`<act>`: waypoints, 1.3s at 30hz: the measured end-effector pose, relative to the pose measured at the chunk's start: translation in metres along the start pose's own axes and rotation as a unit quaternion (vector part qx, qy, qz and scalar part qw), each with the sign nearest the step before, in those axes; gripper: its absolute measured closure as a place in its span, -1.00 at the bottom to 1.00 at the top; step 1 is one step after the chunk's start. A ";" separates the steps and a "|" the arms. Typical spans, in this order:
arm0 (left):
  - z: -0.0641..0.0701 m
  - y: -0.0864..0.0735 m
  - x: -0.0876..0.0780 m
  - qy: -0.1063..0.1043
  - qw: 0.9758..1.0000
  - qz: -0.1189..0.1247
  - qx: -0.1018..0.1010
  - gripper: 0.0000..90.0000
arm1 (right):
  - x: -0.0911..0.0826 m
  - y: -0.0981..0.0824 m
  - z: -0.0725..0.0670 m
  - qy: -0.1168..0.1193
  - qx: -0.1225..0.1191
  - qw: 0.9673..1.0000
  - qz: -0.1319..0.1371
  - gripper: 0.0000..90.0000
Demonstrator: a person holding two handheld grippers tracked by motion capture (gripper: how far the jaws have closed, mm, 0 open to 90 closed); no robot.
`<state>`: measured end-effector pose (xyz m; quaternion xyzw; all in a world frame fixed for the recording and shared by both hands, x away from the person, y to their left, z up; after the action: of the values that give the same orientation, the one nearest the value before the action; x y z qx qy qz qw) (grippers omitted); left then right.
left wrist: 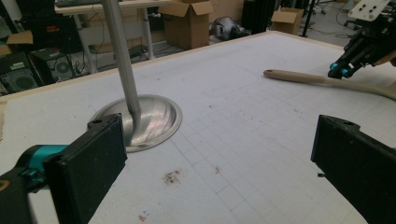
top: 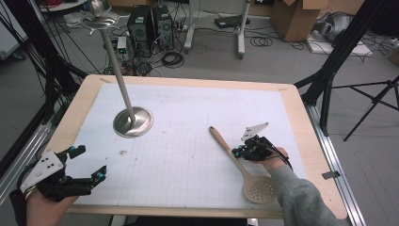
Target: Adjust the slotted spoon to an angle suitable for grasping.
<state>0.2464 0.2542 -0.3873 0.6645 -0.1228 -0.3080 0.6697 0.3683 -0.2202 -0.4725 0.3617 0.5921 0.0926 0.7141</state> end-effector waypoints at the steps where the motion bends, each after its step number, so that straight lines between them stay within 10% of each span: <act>1: 0.000 0.000 -0.001 0.001 1.000 0.001 -0.001 -0.92 | 0.001 0.001 -0.001 0.003 -0.001 1.000 0.001 1.00; 39: -0.005 -0.001 -0.011 0.014 1.000 0.005 -0.003 -0.92 | 0.015 0.027 -0.016 0.048 -0.065 0.996 -0.035 1.00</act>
<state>0.2402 0.2646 -0.3855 0.6660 -0.1158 -0.2956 0.6751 0.3661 -0.1860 -0.4683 0.2891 0.6306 0.1227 0.7098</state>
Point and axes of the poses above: each handheld gripper's, and its own axes: x roughly forward along the jaws, y roughly out of its top, z roughly to its right, the point moved 6 cm from there along x, roughly forward along the jaws, and after that the axes turned 6 degrees about -x, right-handed, at the moved point
